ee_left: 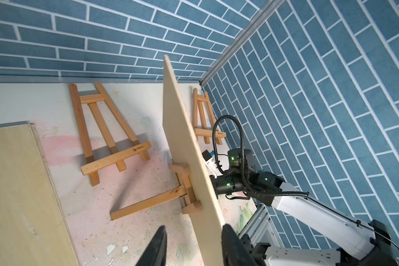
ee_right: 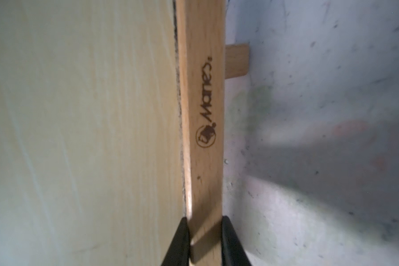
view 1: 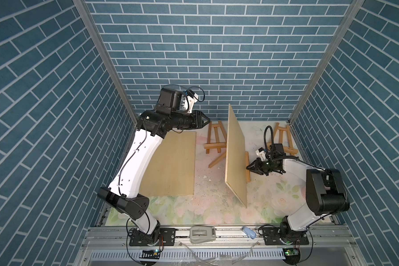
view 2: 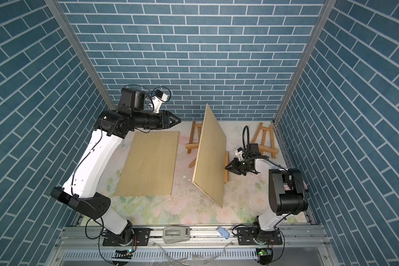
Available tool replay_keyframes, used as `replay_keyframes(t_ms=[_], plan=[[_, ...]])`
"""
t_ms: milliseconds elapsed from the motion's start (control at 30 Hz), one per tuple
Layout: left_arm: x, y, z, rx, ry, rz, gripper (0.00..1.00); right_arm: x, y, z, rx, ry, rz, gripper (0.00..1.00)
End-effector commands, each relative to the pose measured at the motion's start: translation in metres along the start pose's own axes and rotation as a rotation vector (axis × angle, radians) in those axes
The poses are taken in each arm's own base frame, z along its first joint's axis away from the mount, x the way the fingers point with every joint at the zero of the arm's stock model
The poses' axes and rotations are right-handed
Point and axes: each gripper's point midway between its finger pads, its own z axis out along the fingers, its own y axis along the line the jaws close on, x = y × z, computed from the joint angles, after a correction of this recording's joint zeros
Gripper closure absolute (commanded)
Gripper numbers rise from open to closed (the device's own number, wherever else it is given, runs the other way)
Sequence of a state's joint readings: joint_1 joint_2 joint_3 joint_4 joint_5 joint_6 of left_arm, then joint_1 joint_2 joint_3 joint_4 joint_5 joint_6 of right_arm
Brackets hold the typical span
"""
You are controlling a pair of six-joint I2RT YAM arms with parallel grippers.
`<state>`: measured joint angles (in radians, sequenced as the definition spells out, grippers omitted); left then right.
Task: Disassemble the easel
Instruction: Move the easel to the center of the board, then pick up the drawing board from the easel.
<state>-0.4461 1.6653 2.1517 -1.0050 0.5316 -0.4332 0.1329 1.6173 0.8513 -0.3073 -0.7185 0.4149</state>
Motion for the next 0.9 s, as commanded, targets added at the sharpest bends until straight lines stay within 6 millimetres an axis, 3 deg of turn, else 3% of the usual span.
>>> replay_keyframes(t_ms=[0, 133, 300, 533, 667, 867], plan=[[0.027, 0.002, 0.008, -0.079, 0.121, -0.003, 0.58, 0.022, -0.003, 0.003, 0.059, 0.077, 0.047, 0.9], [0.044, 0.0, 0.021, -0.123, 0.202, -0.003, 0.56, 0.021, -0.004, -0.003, 0.122, 0.077, 0.022, 0.89], [0.065, -0.01, 0.036, -0.158, 0.276, -0.002, 0.54, 0.011, -0.003, -0.017, 0.185, 0.03, 0.009, 0.78], [0.084, -0.023, 0.054, -0.209, 0.325, 0.052, 0.53, -0.007, 0.006, -0.048, 0.291, -0.048, -0.055, 0.68], [0.085, -0.03, 0.07, -0.199, 0.317, 0.072, 0.52, -0.009, 0.007, -0.062, 0.331, -0.072, -0.088, 0.66], [0.083, -0.021, 0.085, -0.242, 0.309, 0.086, 0.55, -0.003, 0.011, -0.071, 0.326, -0.078, -0.107, 0.66]])
